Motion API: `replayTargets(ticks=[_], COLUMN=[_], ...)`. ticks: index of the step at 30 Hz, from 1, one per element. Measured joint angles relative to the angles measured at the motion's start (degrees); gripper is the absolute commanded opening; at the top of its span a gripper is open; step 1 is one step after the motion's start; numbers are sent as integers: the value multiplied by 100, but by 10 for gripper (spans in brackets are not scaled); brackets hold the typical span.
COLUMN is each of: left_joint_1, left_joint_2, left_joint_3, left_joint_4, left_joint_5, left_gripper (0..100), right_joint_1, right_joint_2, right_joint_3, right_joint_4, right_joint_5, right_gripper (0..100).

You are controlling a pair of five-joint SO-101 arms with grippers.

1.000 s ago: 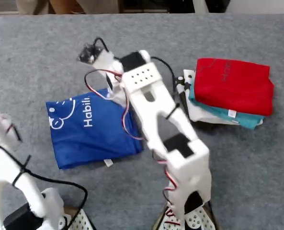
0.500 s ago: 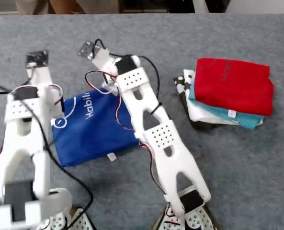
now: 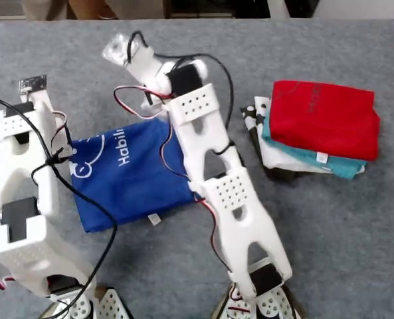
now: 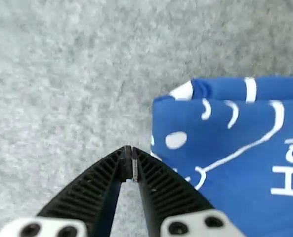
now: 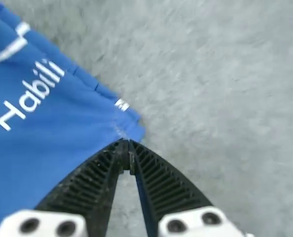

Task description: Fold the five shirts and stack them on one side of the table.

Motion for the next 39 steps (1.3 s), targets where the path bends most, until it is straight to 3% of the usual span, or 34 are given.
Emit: replayTargets(ticks=[5,11,27,33,39], left_joint_1=[-18,-132,-1099,-1582,-2119], left_joint_2=[484,1371,1785,1785,1354], left_joint_3=[-387,-730,-3429,-4026,-3895], left_joint_4=[-18,-123,1820,2541,2673], left_joint_5=[0,-237,-475,-475,-475], left_gripper=[18,18,18,18,18], right_joint_1=[0,0,123,-193,-598], right_joint_2=[-1442,-3130,-5899,-6022,-5741], right_joint_3=[492,2673,6875,8782,9503], right_joint_4=[9,9,9,-598,-2004], right_joint_5=[0,0,-141,-1802,-4149], right_gripper=[2,2,6,37,299])
